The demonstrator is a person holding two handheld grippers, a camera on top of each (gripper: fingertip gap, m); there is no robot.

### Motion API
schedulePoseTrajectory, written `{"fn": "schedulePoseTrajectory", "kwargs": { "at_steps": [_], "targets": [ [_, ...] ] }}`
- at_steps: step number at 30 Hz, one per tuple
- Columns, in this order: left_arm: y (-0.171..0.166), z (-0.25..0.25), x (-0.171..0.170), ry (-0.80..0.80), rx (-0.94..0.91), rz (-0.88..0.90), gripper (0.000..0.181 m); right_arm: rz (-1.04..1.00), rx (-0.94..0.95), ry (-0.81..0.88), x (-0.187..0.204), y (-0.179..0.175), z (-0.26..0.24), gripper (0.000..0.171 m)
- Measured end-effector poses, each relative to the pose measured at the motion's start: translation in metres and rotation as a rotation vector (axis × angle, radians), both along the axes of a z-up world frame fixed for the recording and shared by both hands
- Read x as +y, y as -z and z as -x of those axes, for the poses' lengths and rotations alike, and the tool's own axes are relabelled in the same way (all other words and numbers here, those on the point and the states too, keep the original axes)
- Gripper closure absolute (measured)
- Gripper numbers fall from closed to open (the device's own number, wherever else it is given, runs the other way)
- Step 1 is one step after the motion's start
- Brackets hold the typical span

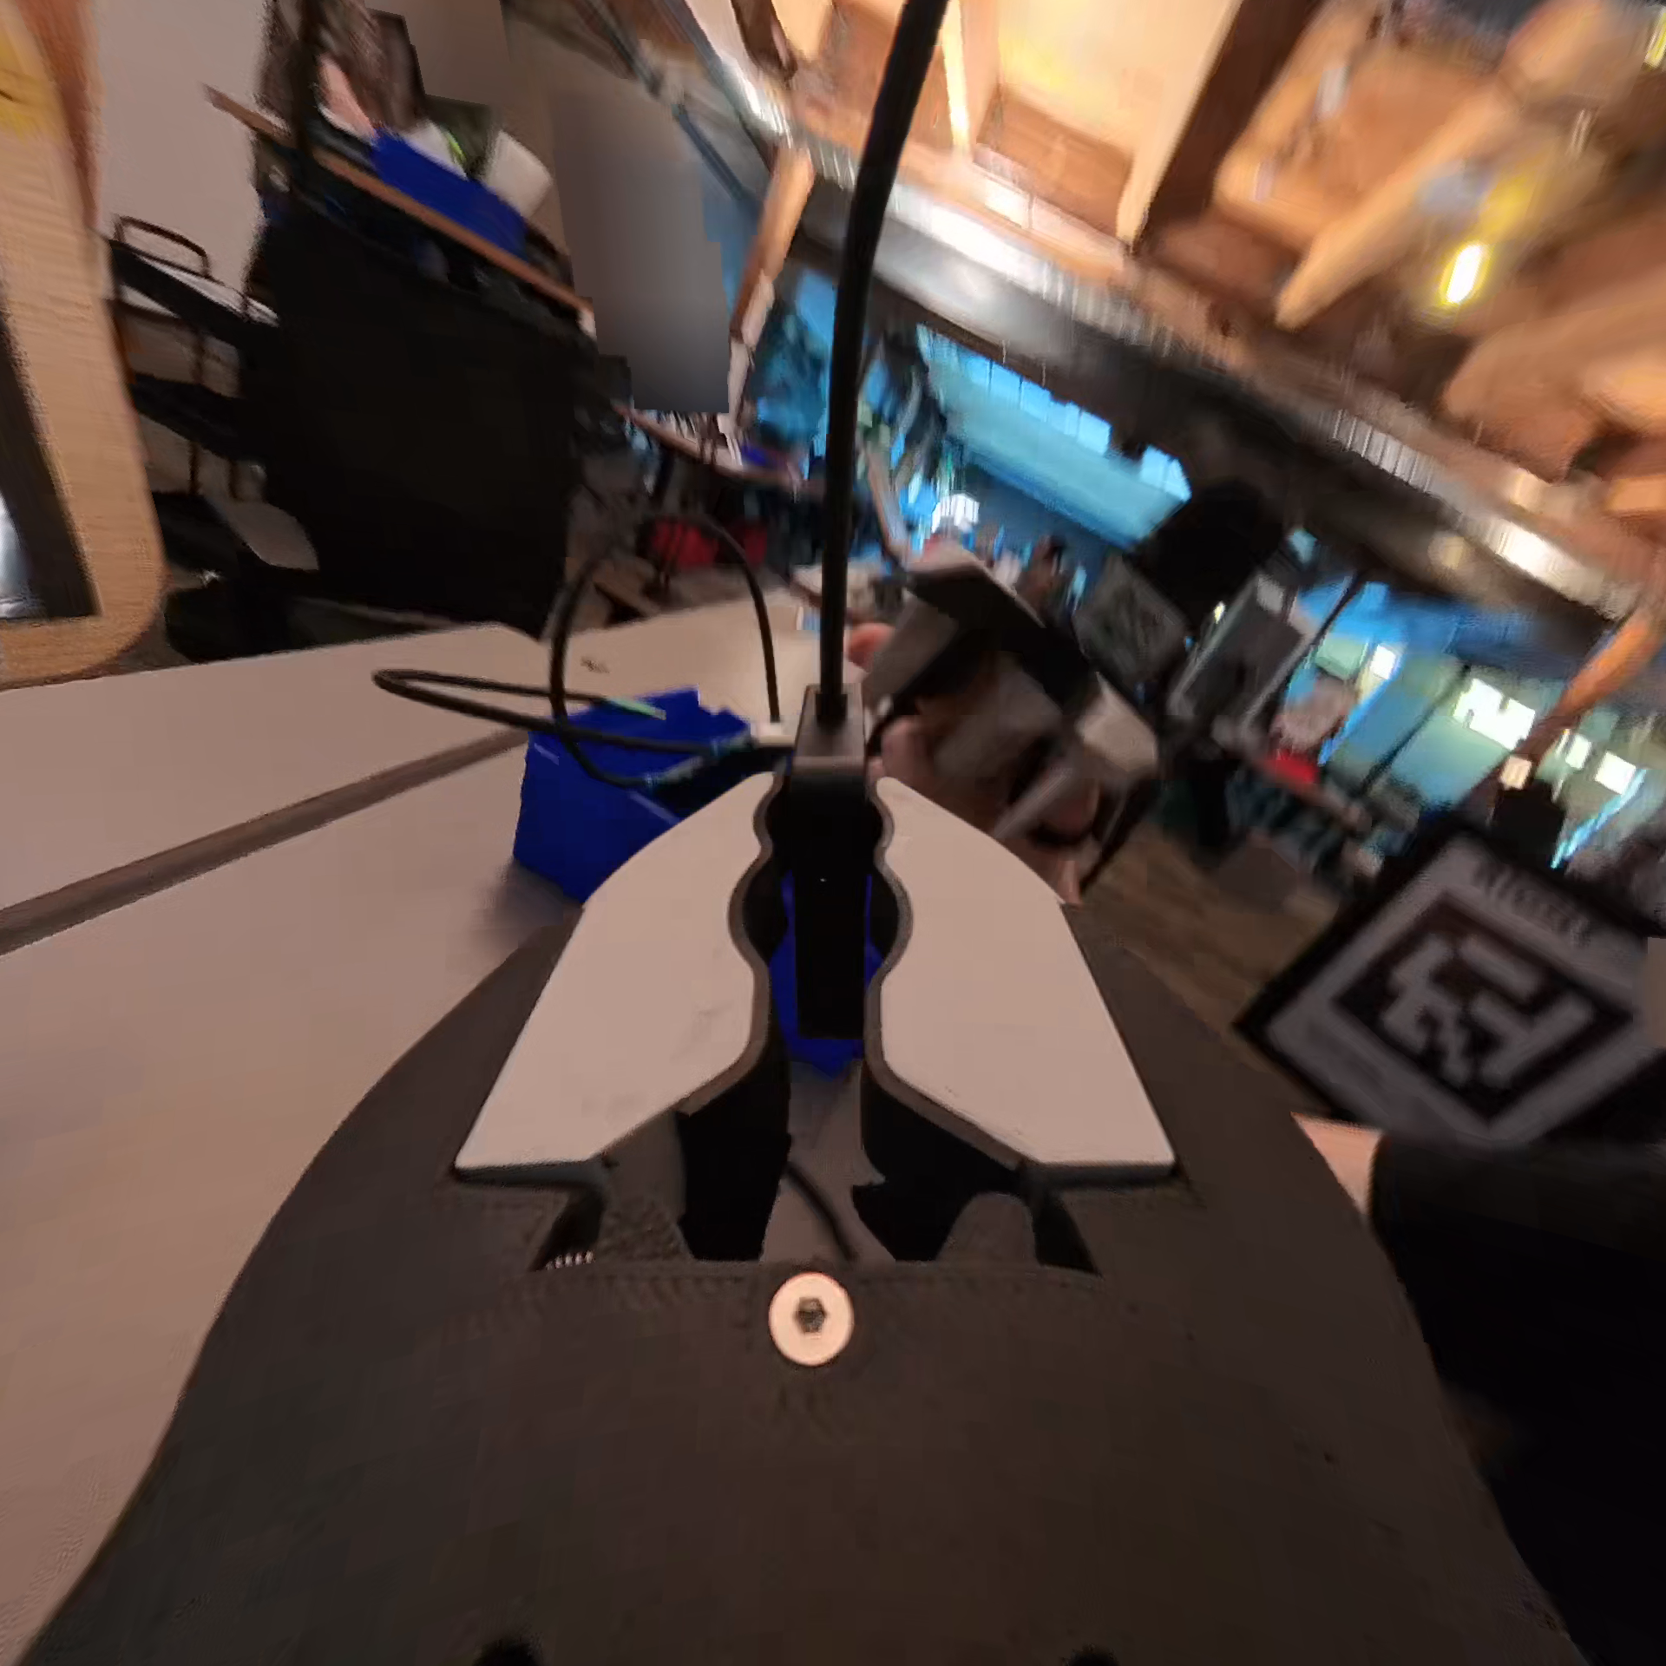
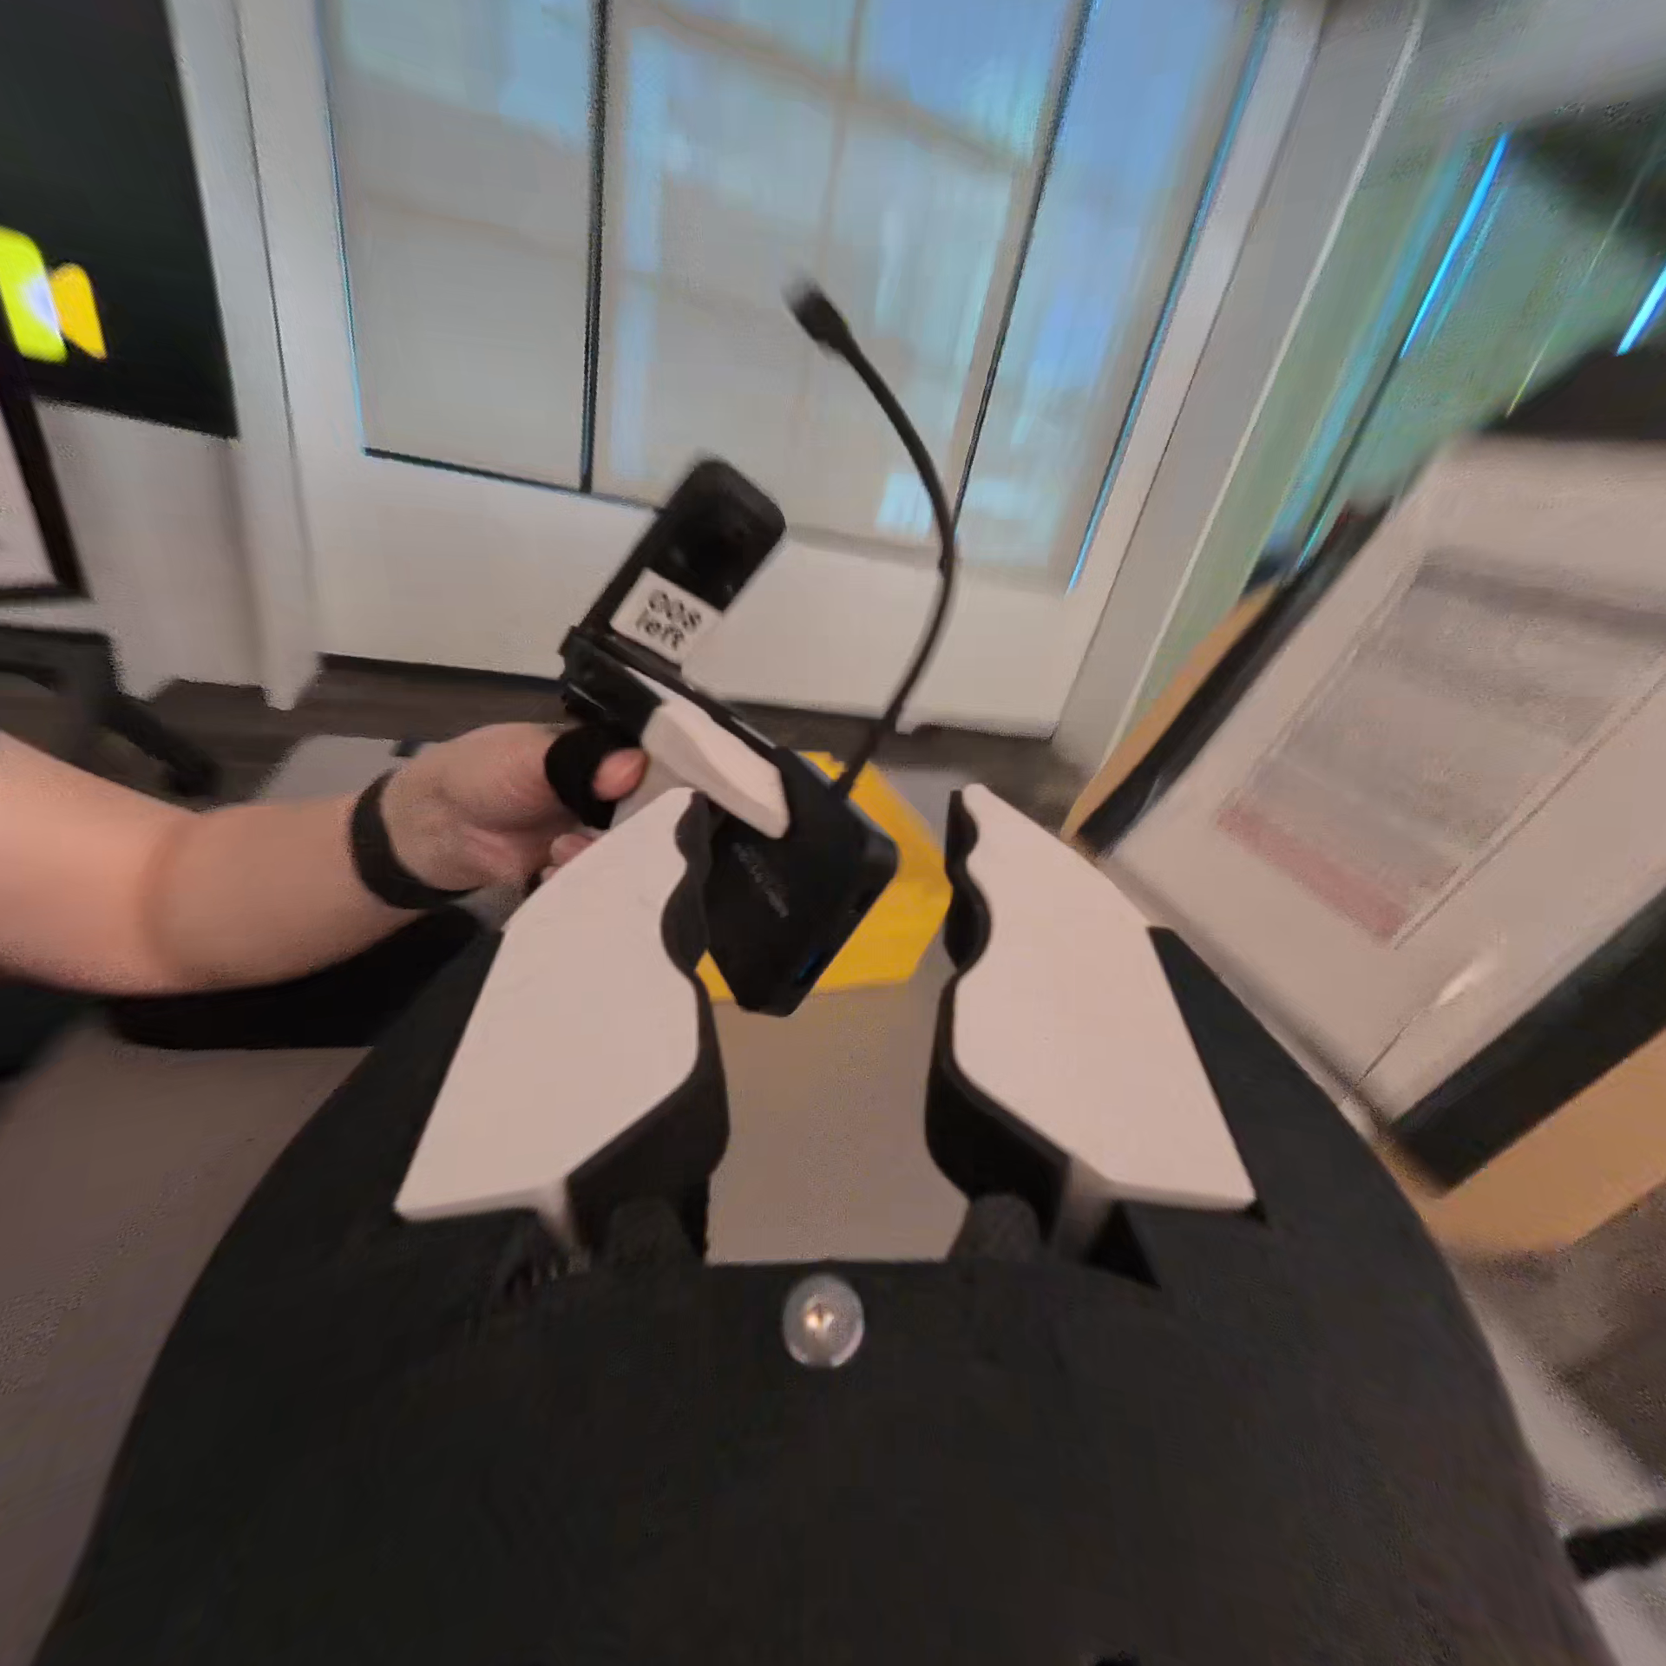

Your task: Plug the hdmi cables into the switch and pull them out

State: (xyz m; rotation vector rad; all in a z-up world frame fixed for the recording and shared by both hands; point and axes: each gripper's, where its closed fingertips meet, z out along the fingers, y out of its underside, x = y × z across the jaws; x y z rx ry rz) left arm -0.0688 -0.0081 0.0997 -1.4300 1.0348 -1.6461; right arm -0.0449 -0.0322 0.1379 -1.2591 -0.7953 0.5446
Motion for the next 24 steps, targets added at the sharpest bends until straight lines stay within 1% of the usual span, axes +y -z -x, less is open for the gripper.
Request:
{"fn": "schedulePoseTrajectory", "kwargs": {
  "at_steps": [1,4,6,8,10,12,13,14,15,16,17,19,20,22,24],
  "targets": [
    [-0.007,0.006,0.008,-0.028,-0.052,0.066,0.168,-0.148,-0.055,0.024,-0.007,-0.004,0.006,0.116],
    [-0.022,0.023,0.027,-0.066,-0.191,0.275,0.168,-0.531,-0.295,0.226,-0.014,-0.002,0.029,0.111],
    [-0.024,0.028,0.034,-0.075,-0.233,0.365,0.169,-0.714,-0.446,0.365,-0.01,0.006,0.045,0.11],
    [-0.022,0.028,0.036,-0.08,-0.242,0.427,0.169,-0.775,-0.59,0.437,0.001,0.022,0.058,0.11],
    [-0.019,0.026,0.035,-0.059,-0.248,0.49,0.169,-0.852,-0.746,0.553,0.015,0.034,0.058,0.111],
    [-0.017,0.022,0.029,-0.014,-0.246,0.549,0.169,-0.924,-0.868,0.709,0.028,0.036,0.047,0.116],
    [-0.015,0.019,0.025,0.01,-0.238,0.57,0.169,-0.955,-0.897,0.762,0.031,0.036,0.044,0.121],
    [-0.013,0.015,0.021,0.03,-0.227,0.587,0.168,-0.964,-0.938,0.772,0.034,0.04,0.043,0.127],
    [-0.009,0.011,0.018,0.043,-0.211,0.598,0.168,-0.99,-0.951,0.793,0.033,0.04,0.042,0.138],
    [-0.007,0.008,0.015,0.051,-0.201,0.601,0.168,-1.021,-0.947,0.812,0.029,0.038,0.041,0.143],
    [-0.006,0.006,0.013,0.065,-0.194,0.599,0.166,-1.023,-0.948,0.791,0.027,0.038,0.041,0.147],
    [-0.008,0.004,0.008,0.108,-0.177,0.542,0.155,-0.95,-0.907,0.755,0.026,0.034,0.032,0.156],
    [-0.01,0.004,0.005,0.122,-0.163,0.476,0.157,-0.882,-0.854,0.74,0.027,0.031,0.024,0.156],
    [-0.015,0.006,0.001,0.092,-0.133,0.304,0.155,-0.728,-0.699,0.752,0.028,0.018,0.0,0.157],
    [-0.021,0.009,-0.003,0.037,-0.114,0.086,0.152,-0.586,-0.46,0.693,0.022,0.002,-0.019,0.157]
  ]
}}
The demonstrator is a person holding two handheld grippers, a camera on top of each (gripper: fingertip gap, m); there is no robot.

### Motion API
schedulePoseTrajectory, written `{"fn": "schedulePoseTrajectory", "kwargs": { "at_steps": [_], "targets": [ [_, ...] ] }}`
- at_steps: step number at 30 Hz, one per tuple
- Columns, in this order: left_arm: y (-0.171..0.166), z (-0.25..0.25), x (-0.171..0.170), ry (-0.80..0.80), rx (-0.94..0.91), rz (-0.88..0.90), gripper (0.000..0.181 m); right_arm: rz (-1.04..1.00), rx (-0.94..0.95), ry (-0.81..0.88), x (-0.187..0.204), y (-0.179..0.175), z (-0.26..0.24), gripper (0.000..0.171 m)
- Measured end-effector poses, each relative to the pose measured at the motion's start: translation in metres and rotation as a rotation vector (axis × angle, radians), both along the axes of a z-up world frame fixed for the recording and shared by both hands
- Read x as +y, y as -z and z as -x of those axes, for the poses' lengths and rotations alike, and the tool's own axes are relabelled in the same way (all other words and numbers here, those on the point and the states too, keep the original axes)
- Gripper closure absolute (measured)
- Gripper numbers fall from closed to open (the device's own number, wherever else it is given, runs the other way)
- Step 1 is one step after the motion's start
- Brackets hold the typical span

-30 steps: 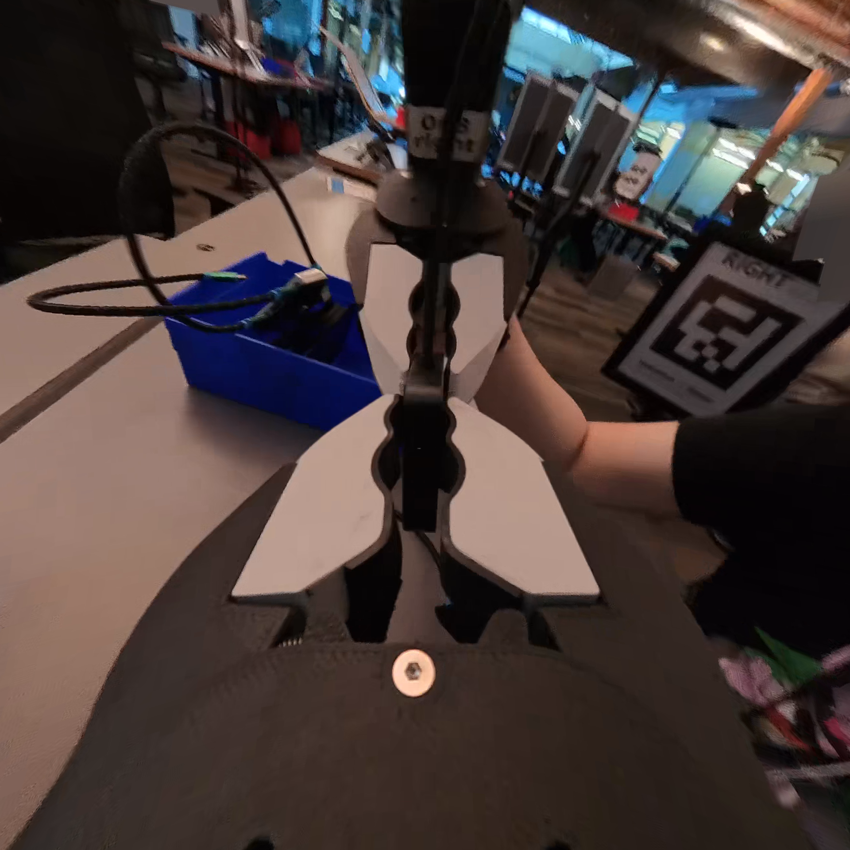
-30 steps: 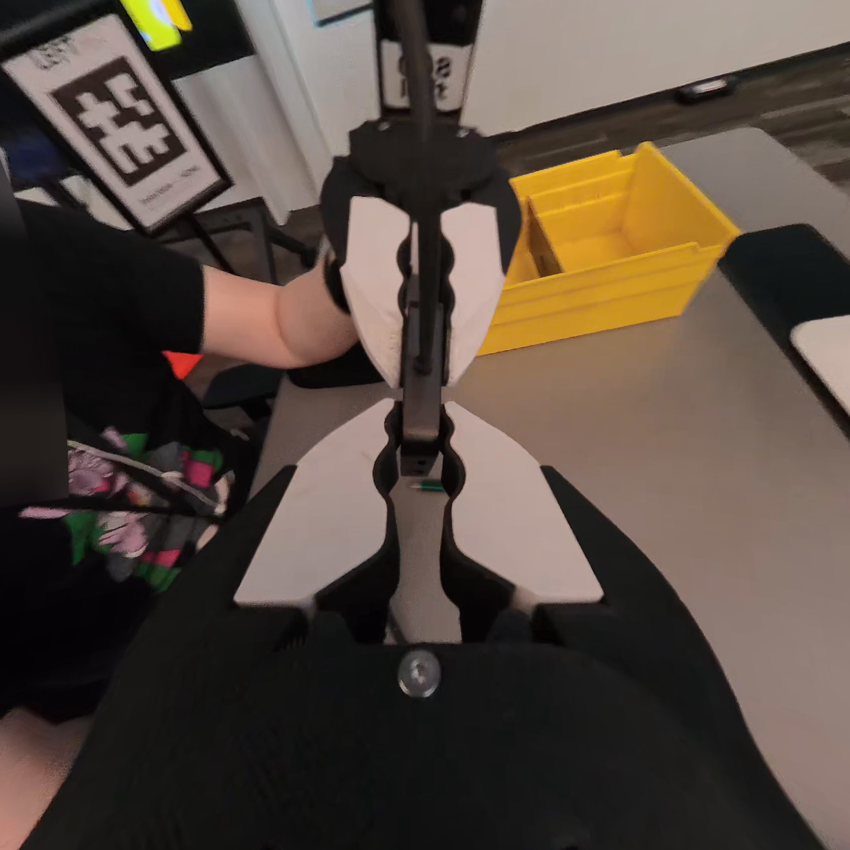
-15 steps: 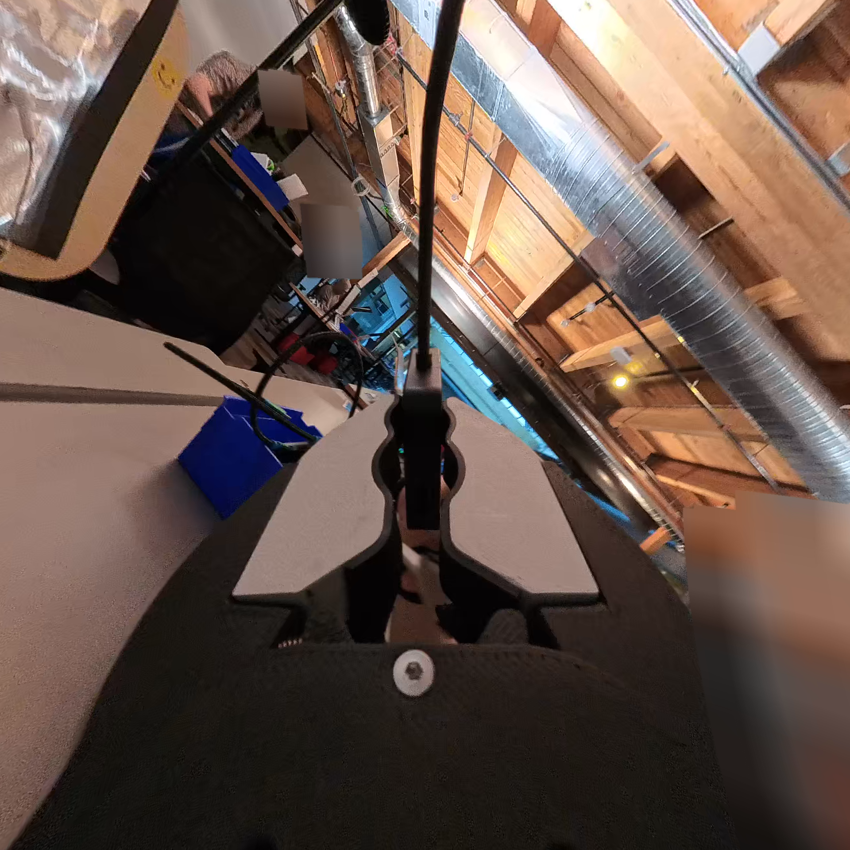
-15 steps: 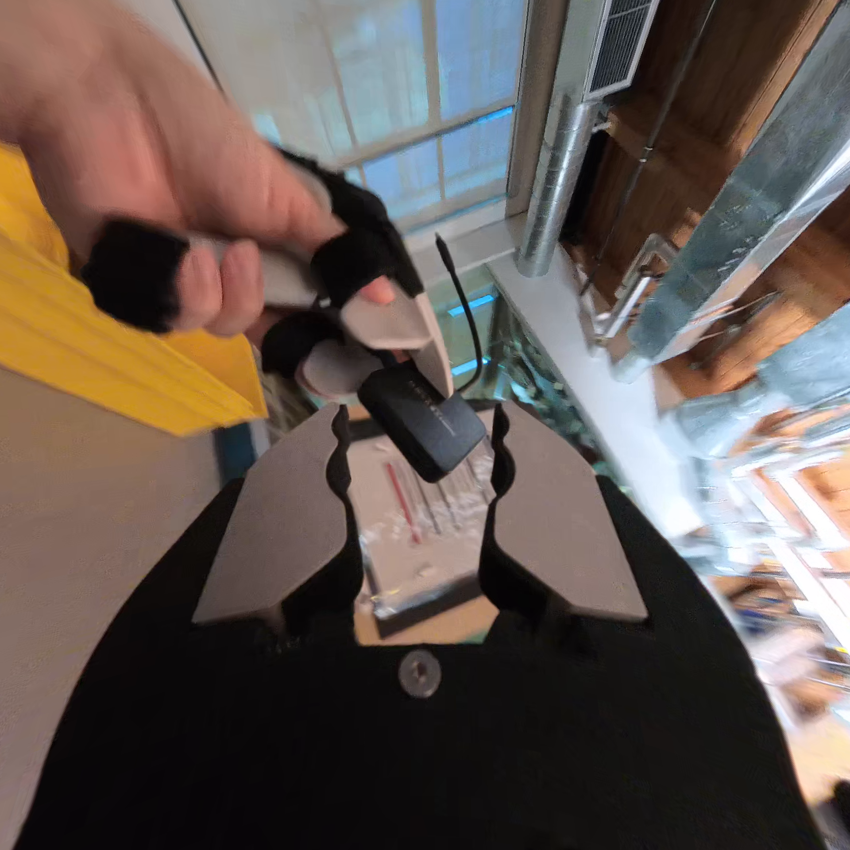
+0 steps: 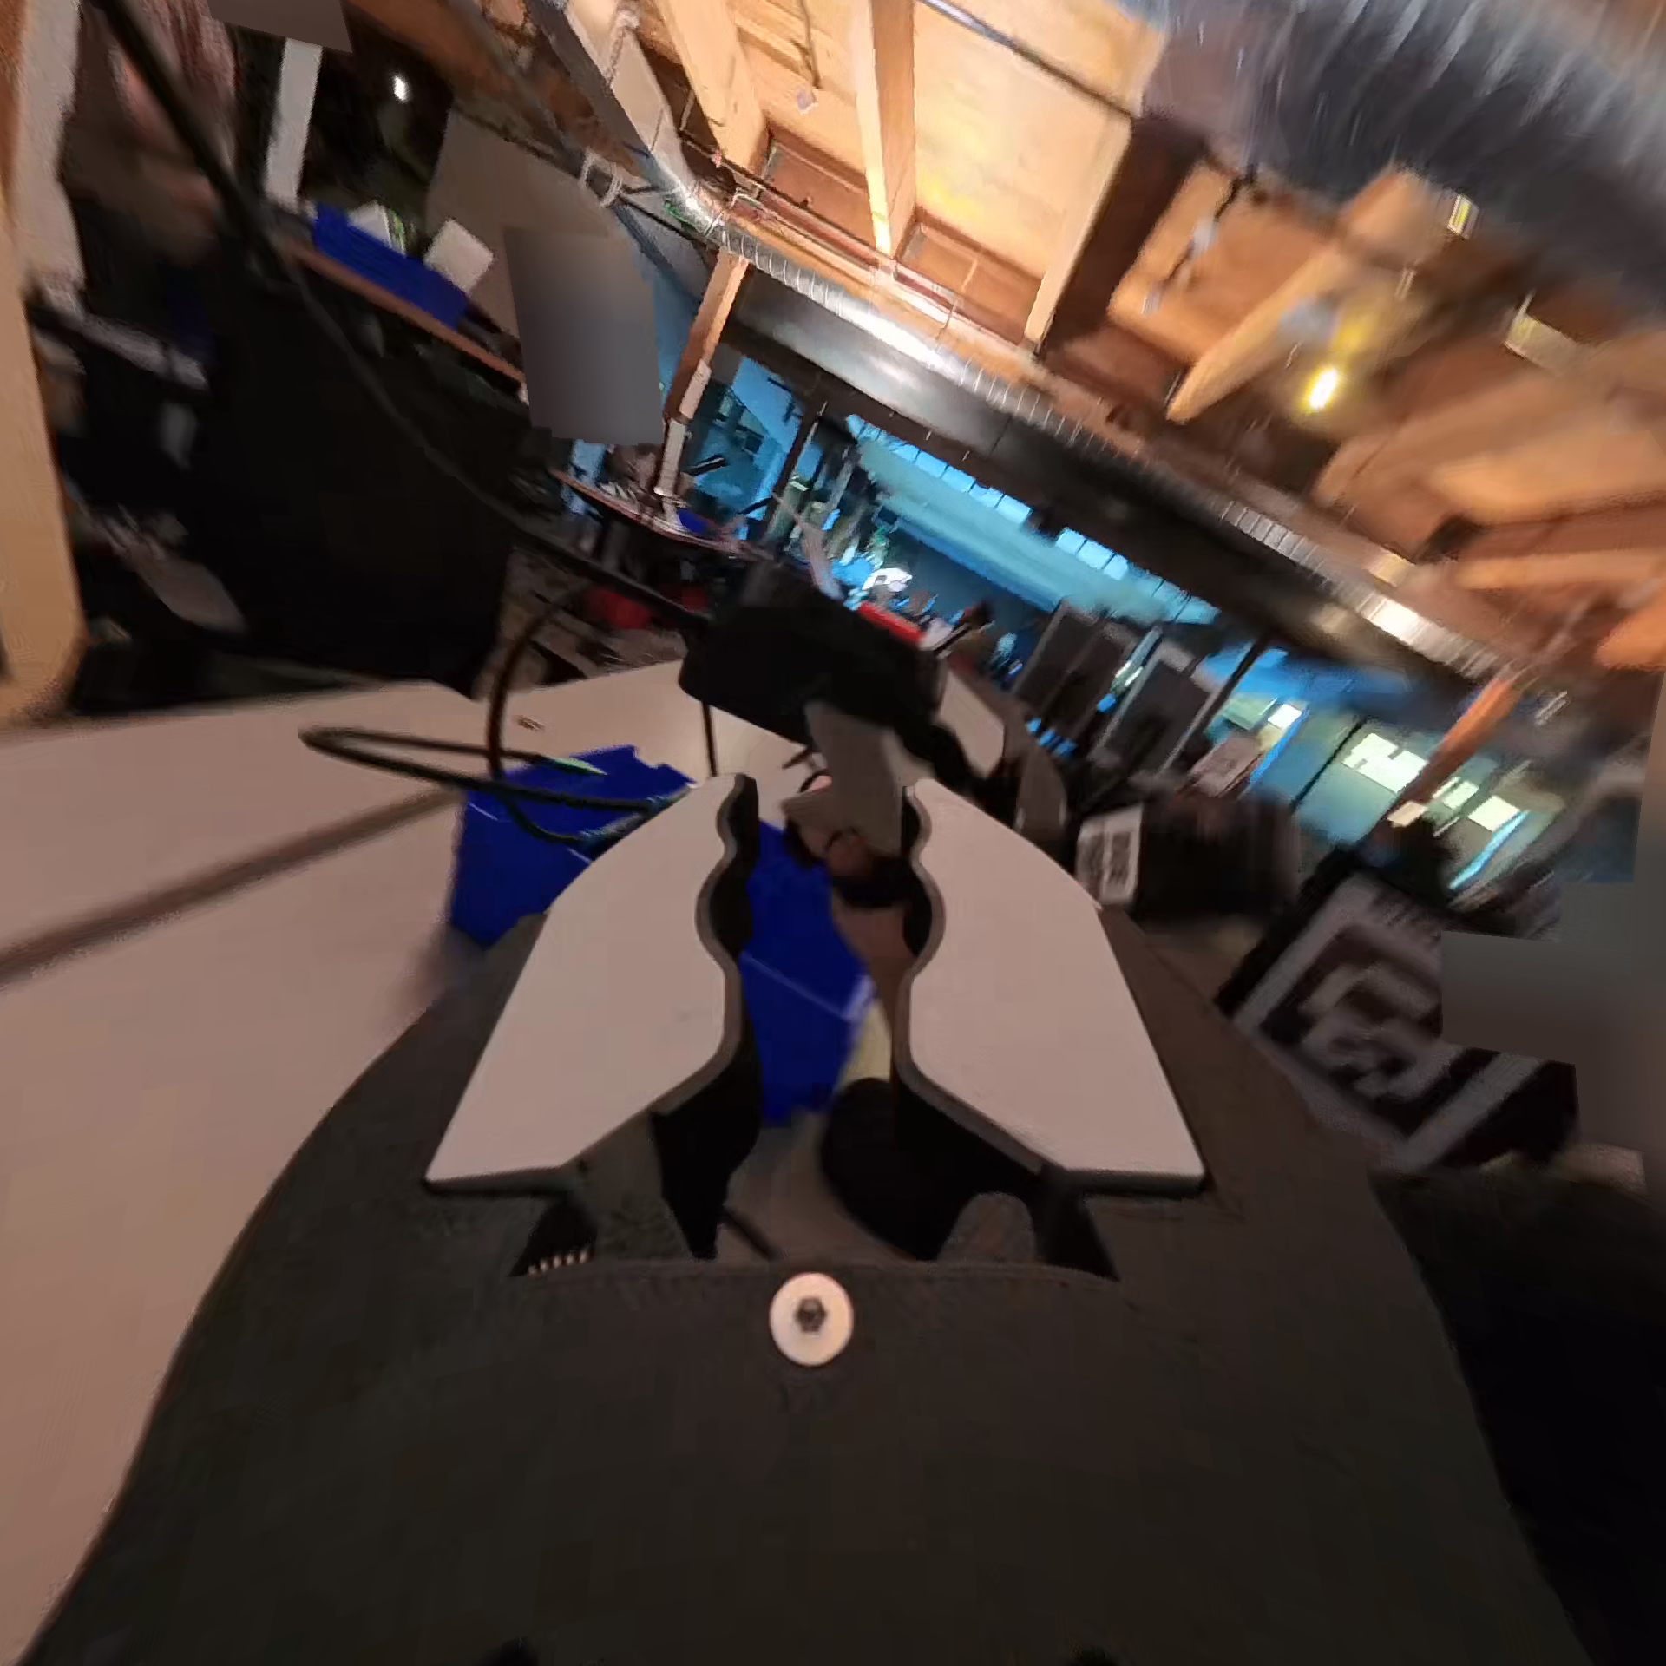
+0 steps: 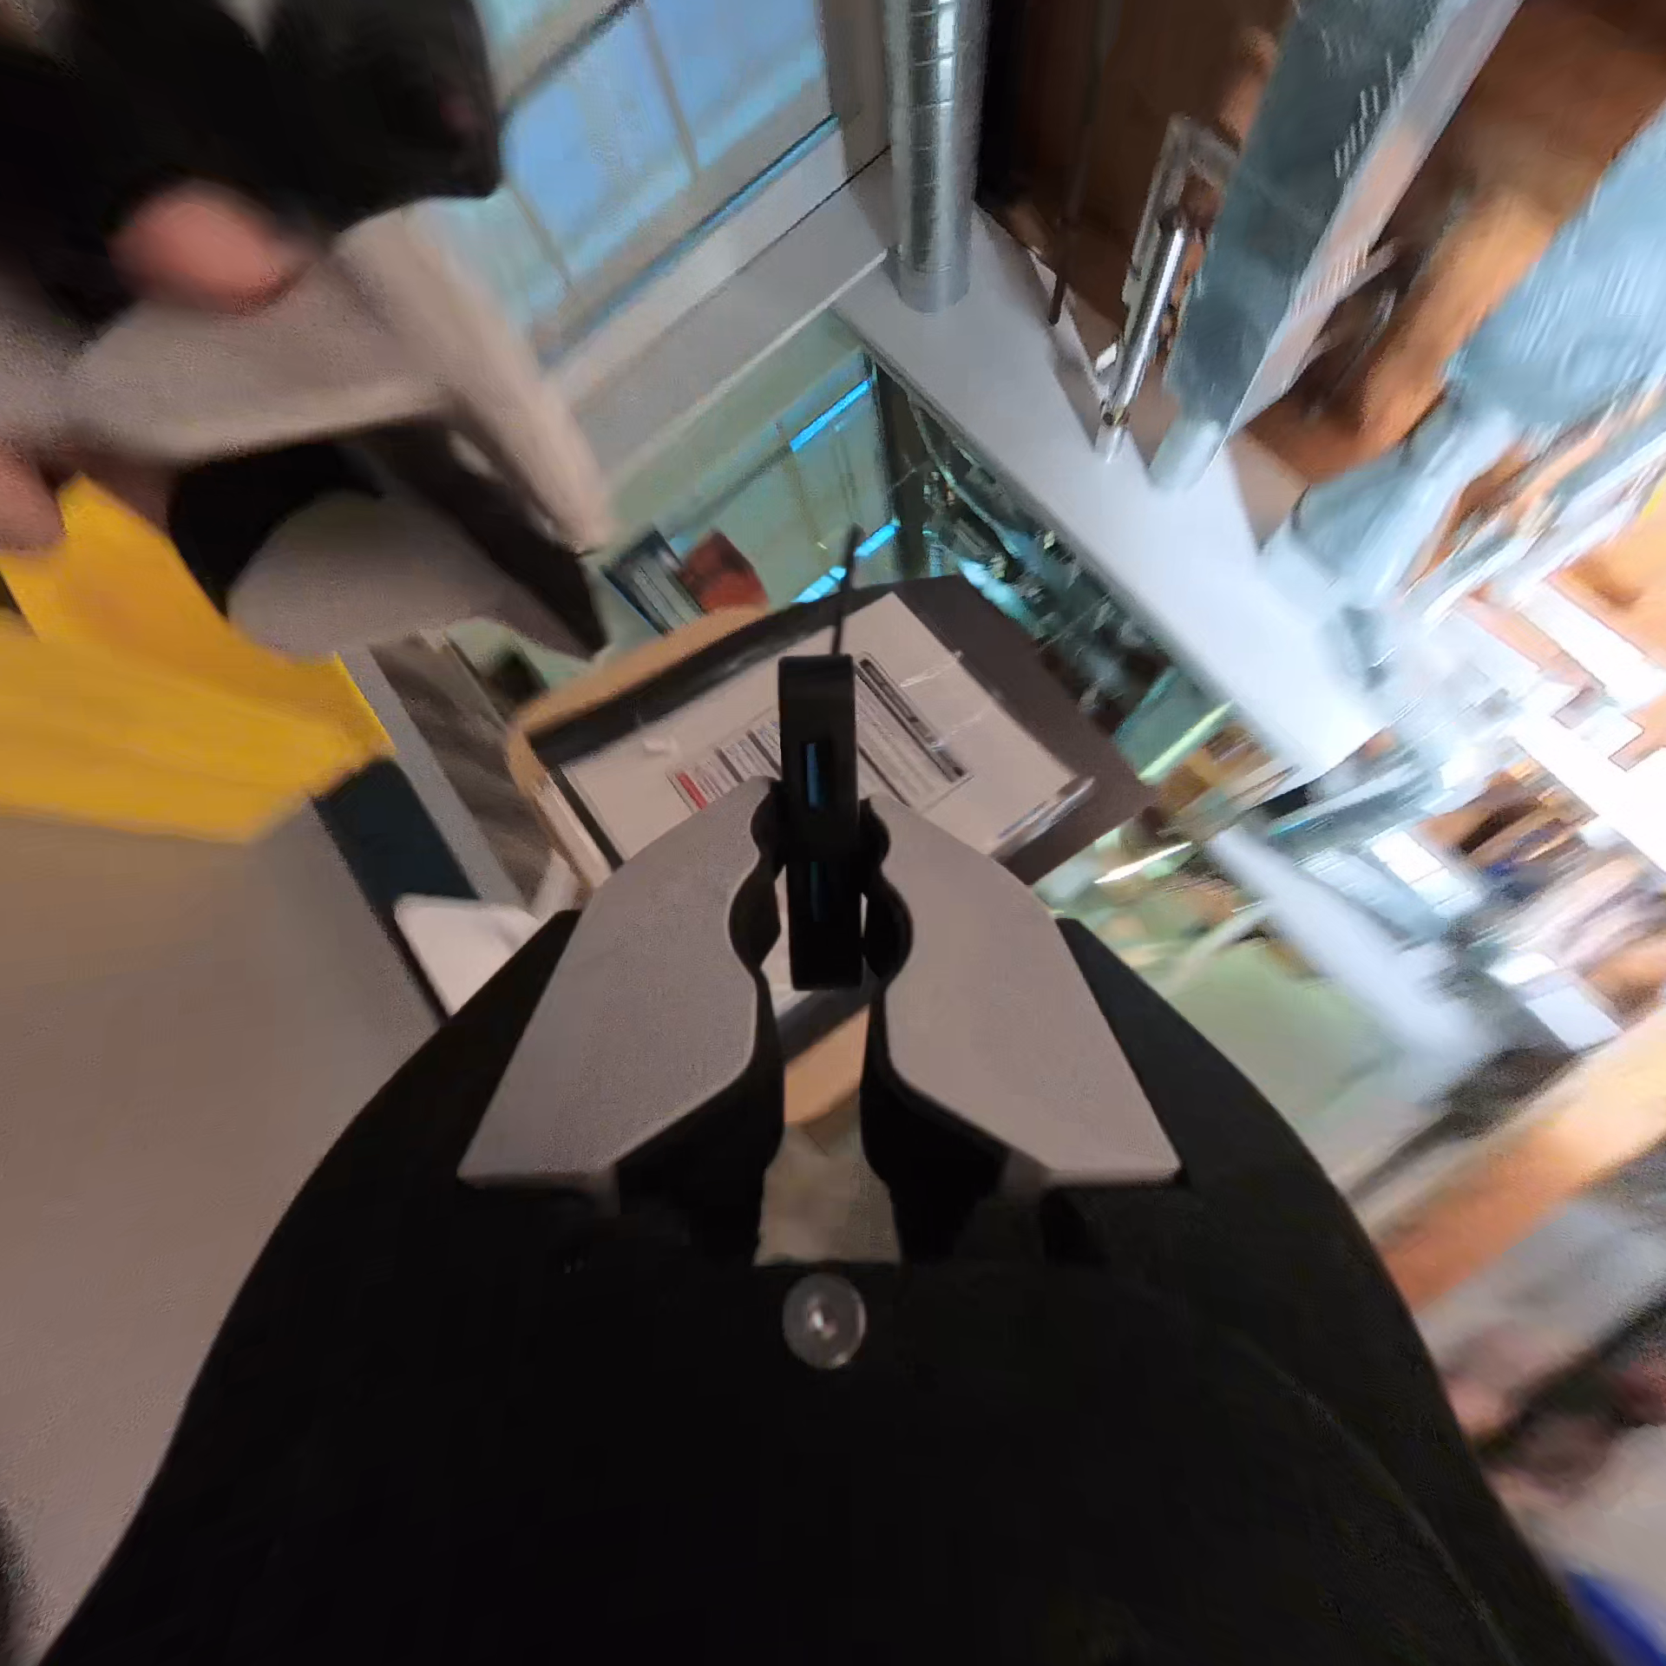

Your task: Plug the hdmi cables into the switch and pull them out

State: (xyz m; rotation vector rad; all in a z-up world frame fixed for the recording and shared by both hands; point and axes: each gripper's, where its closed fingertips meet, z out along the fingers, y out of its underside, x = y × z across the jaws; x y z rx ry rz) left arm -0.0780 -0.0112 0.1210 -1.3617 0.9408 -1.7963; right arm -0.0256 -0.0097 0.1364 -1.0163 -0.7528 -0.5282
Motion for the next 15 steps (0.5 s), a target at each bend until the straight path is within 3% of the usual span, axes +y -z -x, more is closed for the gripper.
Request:
{"fn": "schedulePoseTrajectory", "kwargs": {
  "at_steps": [2,4,6,8,10,15],
  "targets": [
    [-0.003,0.002,-0.005,-0.052,0.011,-0.21,0.149,0.098,0.285,-0.219,-0.01,-0.016,-0.01,0.157],
    [0.0,0.002,-0.005,-0.088,0.034,-0.34,0.14,0.196,0.505,-0.559,-0.029,-0.031,-0.005,0.157],
    [0.0,0.001,-0.012,-0.051,0.01,-0.381,0.136,0.242,0.616,-0.916,-0.057,-0.043,0.003,0.157],
    [-0.007,0.003,-0.027,0.049,-0.076,-0.361,0.132,0.253,0.677,-1.126,-0.073,-0.05,0.007,0.158],
    [-0.014,0.005,-0.041,0.1,-0.141,-0.371,0.131,0.289,0.694,-1.24,-0.078,-0.047,0.017,0.158],
    [-0.013,0.007,-0.053,0.073,-0.124,-0.529,0.123,0.351,0.677,-1.249,-0.07,-0.034,0.036,0.158]
  ]
}}
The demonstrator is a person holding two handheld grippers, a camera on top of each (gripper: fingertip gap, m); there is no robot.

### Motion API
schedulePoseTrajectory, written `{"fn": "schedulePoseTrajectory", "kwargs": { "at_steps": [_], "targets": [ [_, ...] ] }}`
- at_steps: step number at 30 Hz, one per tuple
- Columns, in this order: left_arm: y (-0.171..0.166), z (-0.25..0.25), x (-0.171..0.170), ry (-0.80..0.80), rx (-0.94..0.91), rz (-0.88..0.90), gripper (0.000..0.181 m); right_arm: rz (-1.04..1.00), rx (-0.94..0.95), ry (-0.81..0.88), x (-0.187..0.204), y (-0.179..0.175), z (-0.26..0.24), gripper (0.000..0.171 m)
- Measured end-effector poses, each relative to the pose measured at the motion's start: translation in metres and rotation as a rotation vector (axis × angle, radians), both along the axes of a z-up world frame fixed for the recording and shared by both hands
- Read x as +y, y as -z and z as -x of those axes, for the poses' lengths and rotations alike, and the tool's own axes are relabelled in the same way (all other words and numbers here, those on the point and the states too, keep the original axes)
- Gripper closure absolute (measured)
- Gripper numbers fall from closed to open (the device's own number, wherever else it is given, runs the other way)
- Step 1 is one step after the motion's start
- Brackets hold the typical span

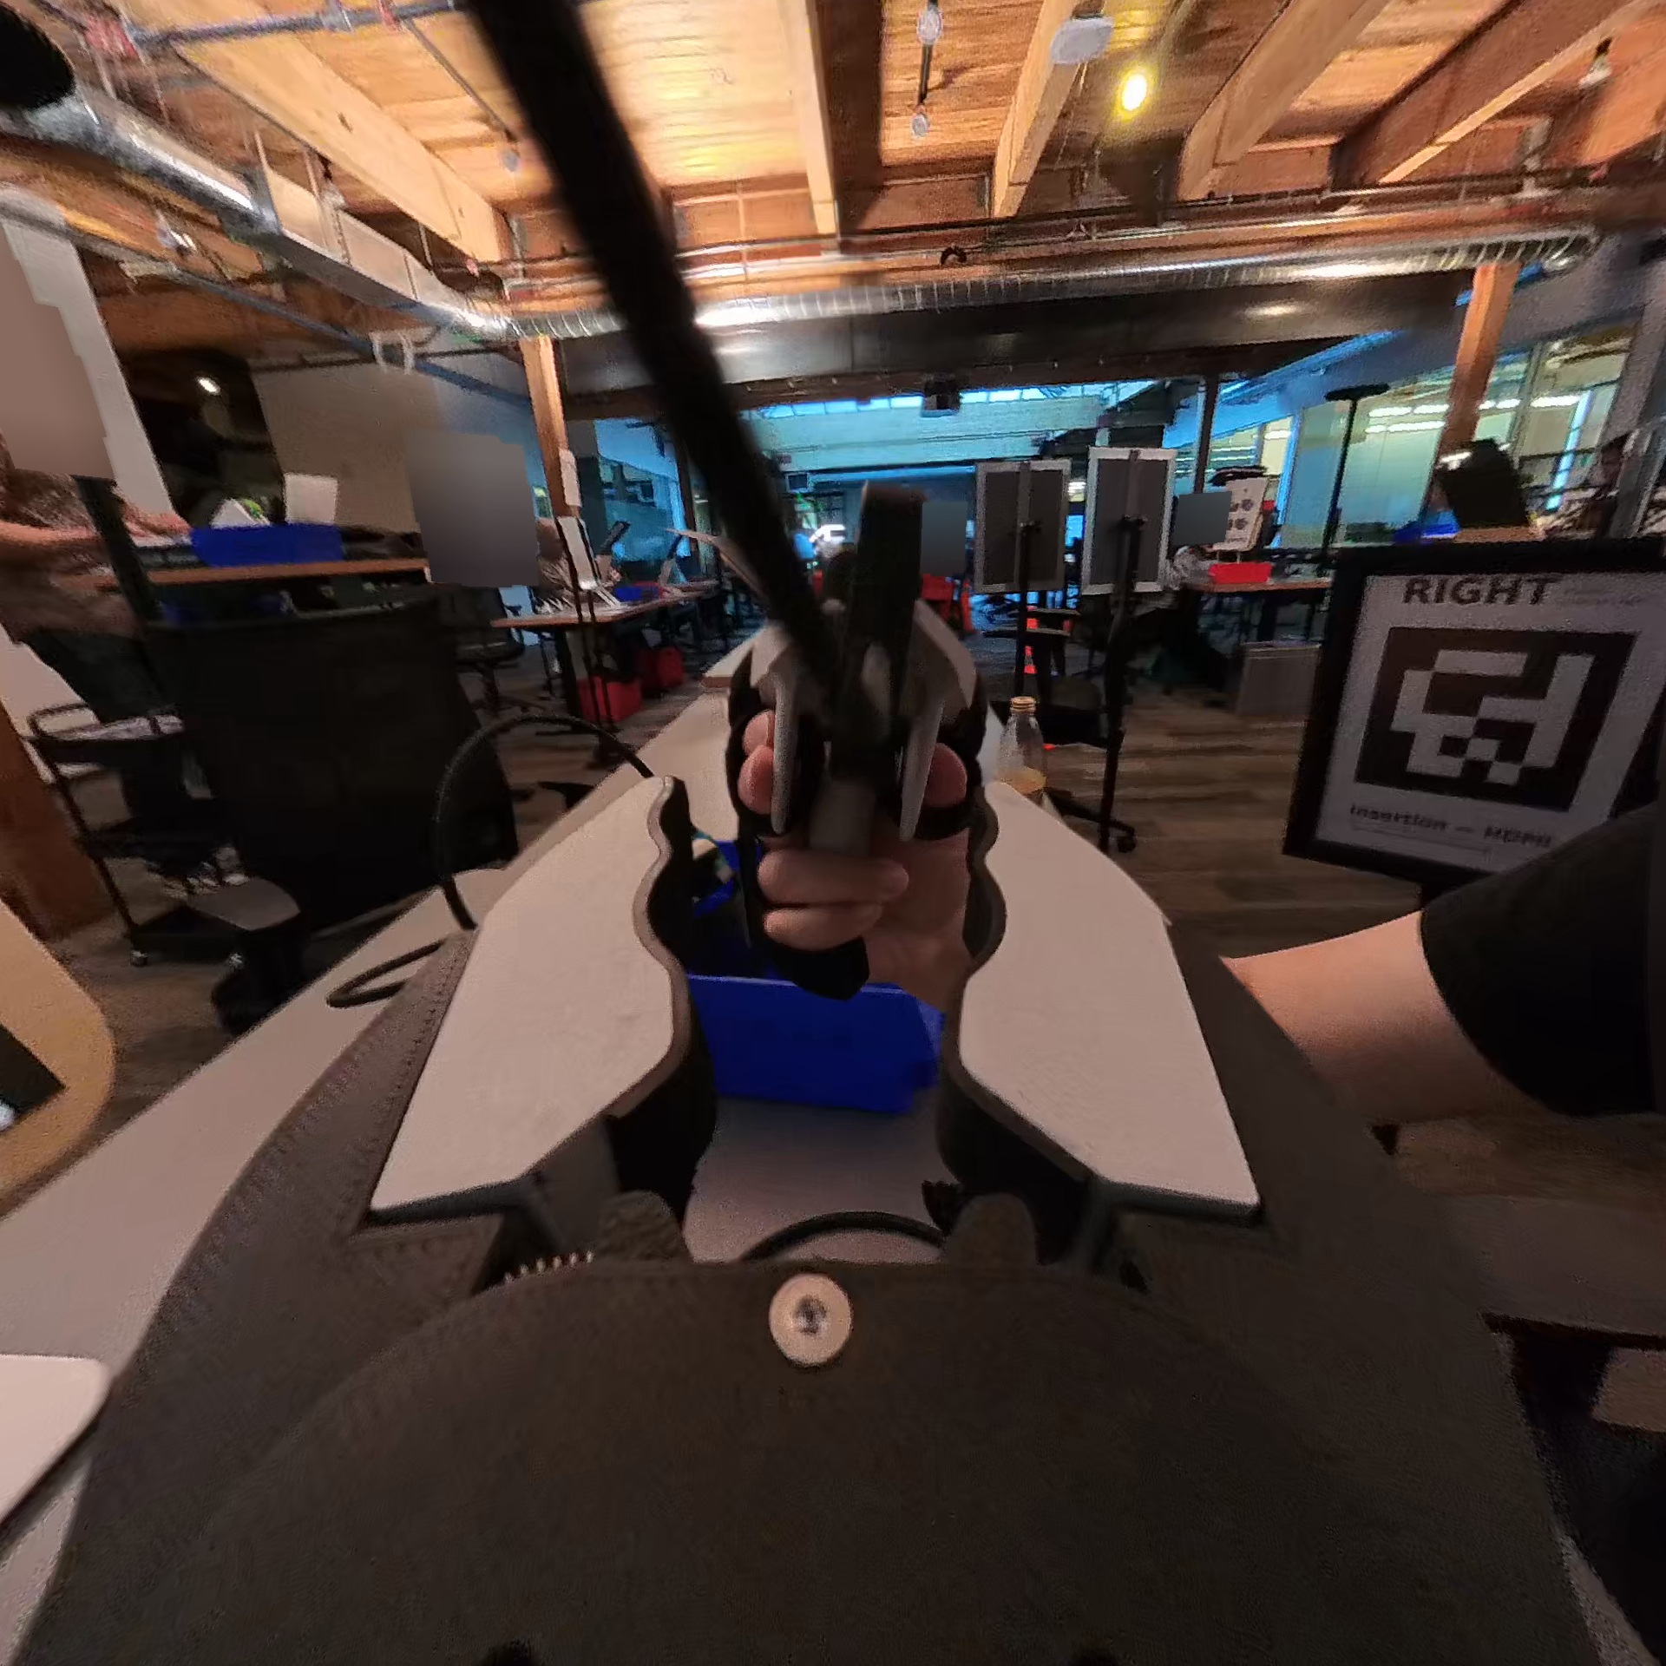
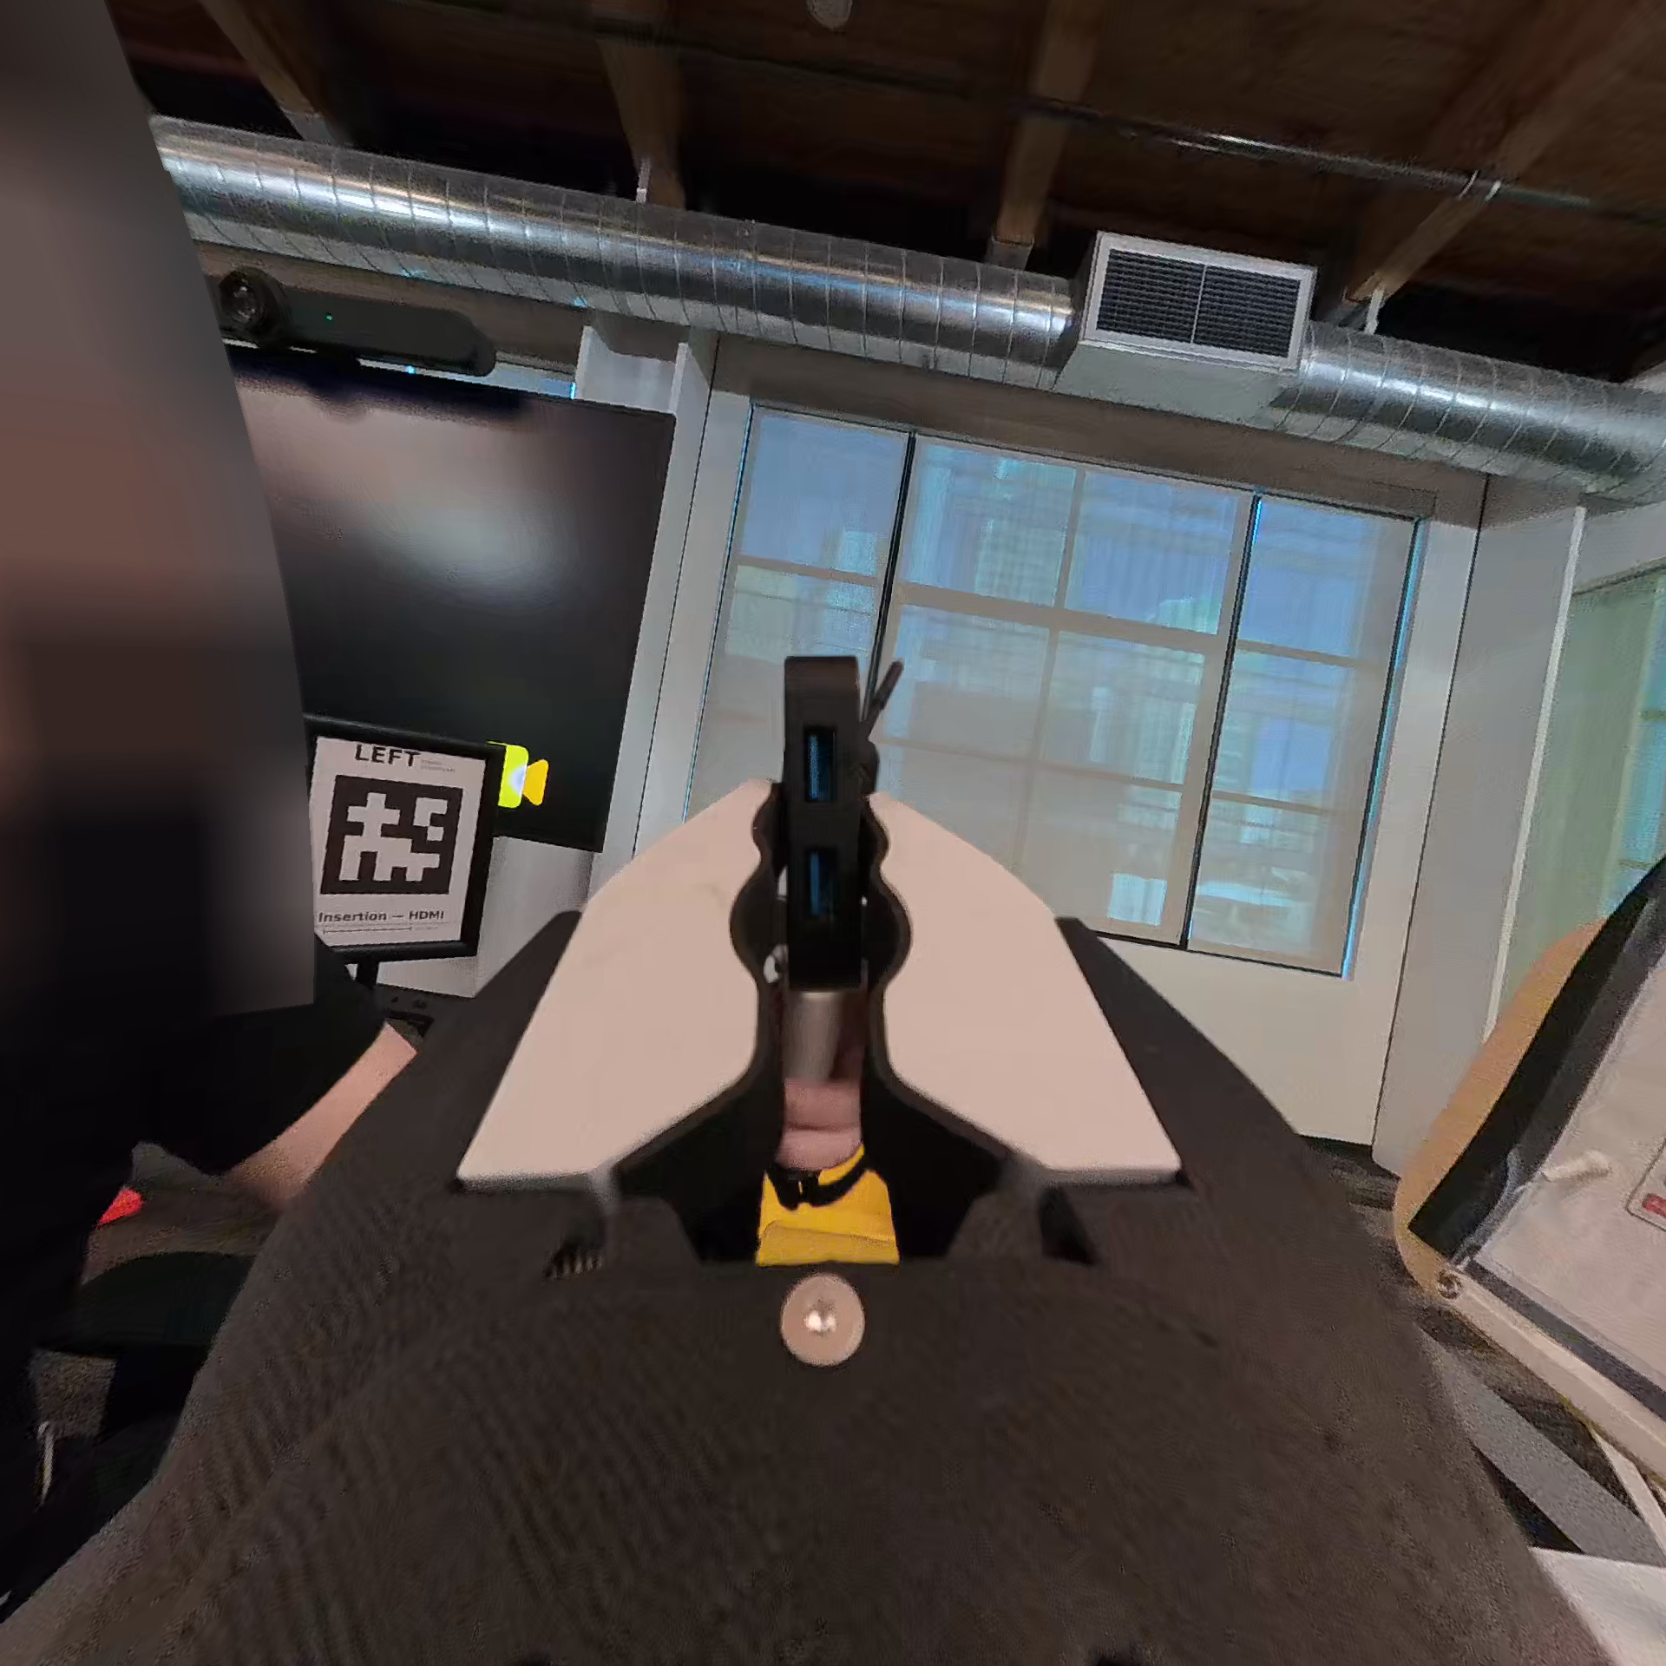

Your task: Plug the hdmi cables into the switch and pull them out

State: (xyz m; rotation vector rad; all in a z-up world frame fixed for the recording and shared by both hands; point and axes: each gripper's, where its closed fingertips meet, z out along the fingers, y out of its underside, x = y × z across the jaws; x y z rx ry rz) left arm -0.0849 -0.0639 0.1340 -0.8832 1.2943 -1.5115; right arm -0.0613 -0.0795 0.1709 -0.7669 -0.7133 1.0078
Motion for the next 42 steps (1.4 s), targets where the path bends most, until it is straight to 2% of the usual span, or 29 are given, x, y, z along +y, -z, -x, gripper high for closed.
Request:
{"fn": "schedulePoseTrajectory", "kwargs": {
  "at_steps": [3,6,8,9,11,12,14,15,16,19,21,23,25,28,30,33,36,38,42],
  "targets": [
    [-0.013,0.014,0.01,-0.081,-0.068,-0.066,0.121,0.008,-0.017,0.03,0.007,0.006,-0.004,0.158],
    [-0.018,0.036,0.048,-0.271,-0.008,-0.125,0.101,0.029,0.012,0.08,0.016,0.006,-0.016,0.157],
    [-0.033,0.066,0.078,-0.408,-0.037,-0.13,0.097,0.016,-0.011,0.148,0.021,0.008,-0.021,0.158],
    [-0.047,0.086,0.087,-0.466,-0.1,-0.132,0.099,0.011,-0.058,0.187,0.024,0.012,-0.02,0.158],
    [-0.069,0.117,0.083,-0.528,-0.195,-0.209,0.112,-0.02,-0.163,0.277,0.032,0.023,-0.014,0.157],
    [-0.069,0.123,0.072,-0.531,-0.172,-0.299,0.134,-0.029,-0.214,0.309,0.035,0.029,-0.009,0.157],
    [-0.042,0.114,0.048,-0.469,0.025,-0.491,0.148,-0.063,-0.32,0.347,0.039,0.041,0.003,0.157],
    [-0.03,0.106,0.043,-0.472,0.117,-0.533,0.133,-0.087,-0.365,0.357,0.039,0.047,0.01,0.157],
    [-0.02,0.095,0.04,-0.473,0.176,-0.562,0.126,-0.11,-0.403,0.349,0.037,0.052,0.017,0.157],
    [0.007,0.055,0.027,-0.416,0.232,-0.639,0.128,-0.16,-0.489,0.317,0.031,0.064,0.035,0.157],
    [0.036,0.032,0.029,-0.397,0.343,-0.683,0.129,-0.181,-0.541,0.32,0.031,0.072,0.04,0.157],
    [0.061,0.017,0.032,-0.384,0.426,-0.723,0.145,-0.165,-0.583,0.319,0.035,0.08,0.041,0.157],
    [0.073,0.005,0.031,-0.361,0.432,-0.733,0.161,-0.126,-0.612,0.286,0.038,0.089,0.041,0.156],
    [0.088,-0.004,0.048,-0.415,0.505,-0.708,0.168,-0.072,-0.662,0.418,0.06,0.097,0.024,0.147],
    [0.098,-0.01,0.066,-0.517,0.574,-0.704,0.168,-0.006,-0.75,0.578,0.077,0.098,0.0,0.137],
    [0.128,-0.025,0.087,-0.646,0.679,-0.786,0.168,0.054,-0.904,0.657,0.073,0.107,-0.034,0.141],
    [0.173,-0.04,0.107,-0.753,0.817,-1.001,0.168,0.089,-0.84,0.694,0.065,0.094,-0.063,0.142],
    [0.205,-0.051,0.108,-0.717,0.882,-1.12,0.168,0.113,-0.745,0.675,0.058,0.079,-0.072,0.143],
    [0.24,-0.069,0.122,-0.665,0.955,-1.111,0.168,0.045,-0.643,0.641,0.043,0.054,-0.073,0.147]
  ]
}}
